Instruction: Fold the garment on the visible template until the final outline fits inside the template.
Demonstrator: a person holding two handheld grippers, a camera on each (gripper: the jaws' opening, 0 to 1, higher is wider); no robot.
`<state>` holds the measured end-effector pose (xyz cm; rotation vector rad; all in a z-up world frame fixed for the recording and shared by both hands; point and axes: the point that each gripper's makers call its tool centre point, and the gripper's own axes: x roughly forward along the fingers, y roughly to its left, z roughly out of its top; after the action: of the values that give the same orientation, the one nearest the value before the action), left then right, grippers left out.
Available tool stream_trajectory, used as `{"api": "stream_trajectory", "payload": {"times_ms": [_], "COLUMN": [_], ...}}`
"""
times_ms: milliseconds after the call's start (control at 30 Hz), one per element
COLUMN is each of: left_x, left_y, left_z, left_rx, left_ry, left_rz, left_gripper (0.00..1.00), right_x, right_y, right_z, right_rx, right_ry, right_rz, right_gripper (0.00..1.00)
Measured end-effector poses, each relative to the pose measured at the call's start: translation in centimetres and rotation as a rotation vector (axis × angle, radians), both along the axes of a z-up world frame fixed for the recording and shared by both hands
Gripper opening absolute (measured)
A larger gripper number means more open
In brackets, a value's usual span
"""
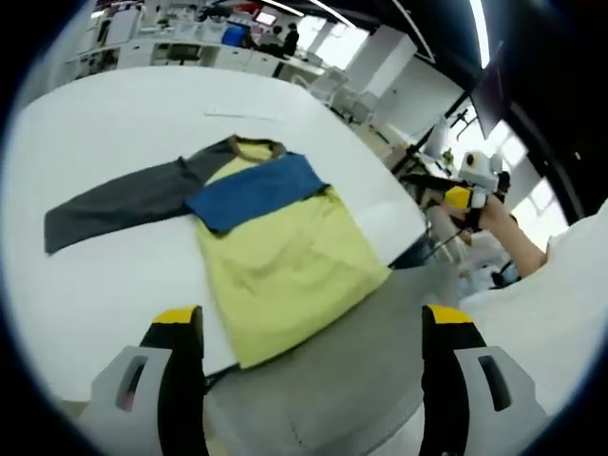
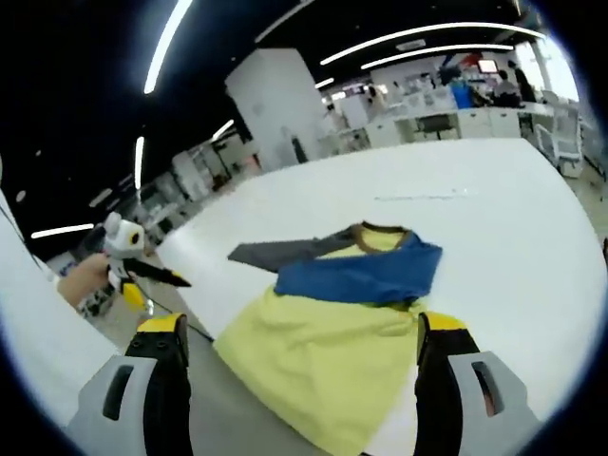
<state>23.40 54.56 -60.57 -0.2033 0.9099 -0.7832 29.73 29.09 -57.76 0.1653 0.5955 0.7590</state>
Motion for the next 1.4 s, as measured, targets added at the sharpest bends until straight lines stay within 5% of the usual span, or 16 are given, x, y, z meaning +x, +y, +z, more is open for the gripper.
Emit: {"api": "stream_trajectory", "payload": {"times_ms": [433, 900, 1133, 1400], "left_x": [0.0, -1.1, -2.2, -2.6], "left_y": [1.8, 3.0, 3.6, 3.4], "left_z": [-0.1, -0.6, -1.4, -1.6], "left_rx": [0.026, 0.102, 0.145, 0.135], "left_ry": [-0.013, -0.013, -0.005, 0.013], "left_rz": [0.056, 0.051, 0.041, 0.042], "left_gripper": [0.97, 0.99, 0.99, 0.99], "right_x": [-2.3, -5.1, -6.6, -7.4], "right_y": [-1.8, -3.8, -4.6, -5.0], "right_z": [-0.6, -1.1, -2.0, -2.4], "right_rx": [-0.087, -0.121, -0.198, -0.196], "right_ry": [0.009, 0.046, 0.069, 0.091], "right_rz": [0.047, 0.05, 0.094, 0.097], "right_gripper": [1.0, 1.0, 1.0, 1.0]}}
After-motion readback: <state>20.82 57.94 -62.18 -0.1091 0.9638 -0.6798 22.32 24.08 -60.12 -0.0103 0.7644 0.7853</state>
